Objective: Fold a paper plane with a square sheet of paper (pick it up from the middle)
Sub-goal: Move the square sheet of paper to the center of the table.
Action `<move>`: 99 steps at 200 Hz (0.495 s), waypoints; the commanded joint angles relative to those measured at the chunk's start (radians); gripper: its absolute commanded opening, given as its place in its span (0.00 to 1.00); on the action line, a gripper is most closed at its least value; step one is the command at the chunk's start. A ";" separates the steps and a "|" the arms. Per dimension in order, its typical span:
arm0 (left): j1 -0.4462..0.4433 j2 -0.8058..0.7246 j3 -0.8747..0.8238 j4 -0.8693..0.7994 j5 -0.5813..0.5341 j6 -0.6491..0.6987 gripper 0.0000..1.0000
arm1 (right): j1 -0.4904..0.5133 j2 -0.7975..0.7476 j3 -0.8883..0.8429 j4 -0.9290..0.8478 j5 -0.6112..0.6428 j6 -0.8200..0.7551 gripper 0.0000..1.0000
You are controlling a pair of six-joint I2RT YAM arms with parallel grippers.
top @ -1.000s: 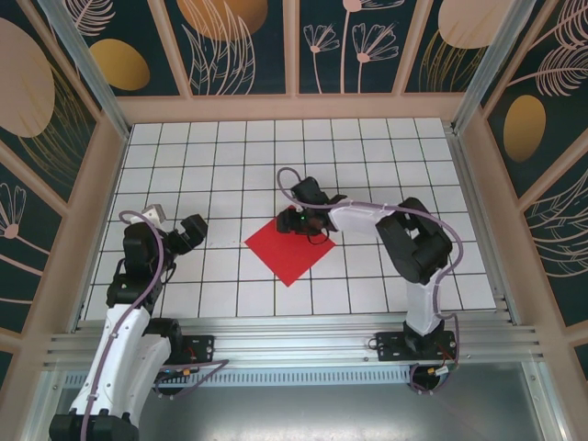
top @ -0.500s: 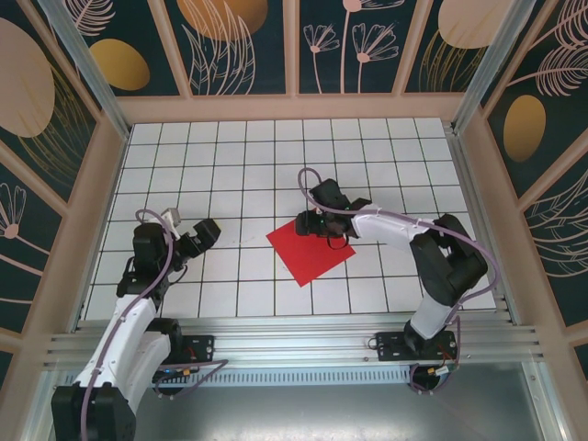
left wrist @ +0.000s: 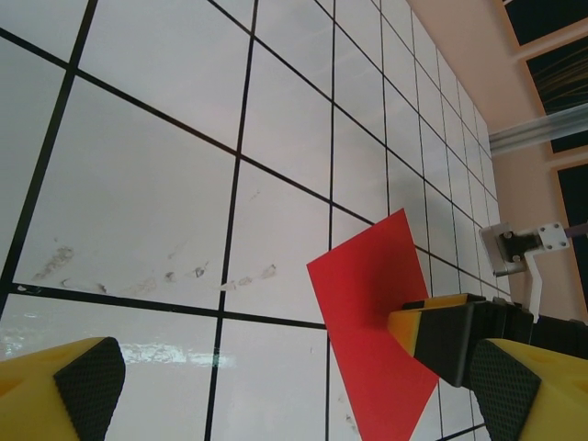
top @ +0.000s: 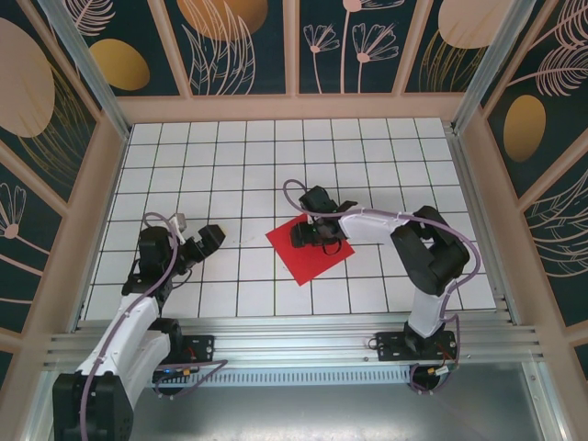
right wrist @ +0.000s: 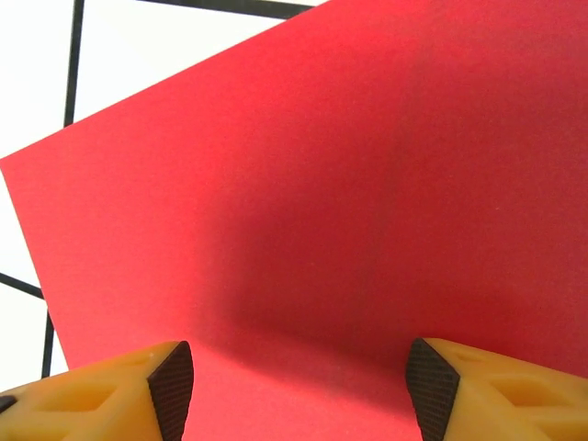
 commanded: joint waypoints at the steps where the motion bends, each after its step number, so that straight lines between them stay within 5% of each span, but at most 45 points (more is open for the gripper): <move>1: -0.028 0.015 -0.004 0.065 0.008 -0.026 0.99 | -0.042 0.016 -0.050 -0.004 -0.002 0.053 0.66; 69: -0.111 0.050 -0.009 0.101 -0.044 -0.068 0.98 | -0.067 -0.158 -0.242 0.074 -0.001 0.278 0.65; 99: -0.153 0.081 0.002 0.124 -0.052 -0.081 0.98 | -0.050 -0.234 -0.197 0.016 0.039 0.306 0.65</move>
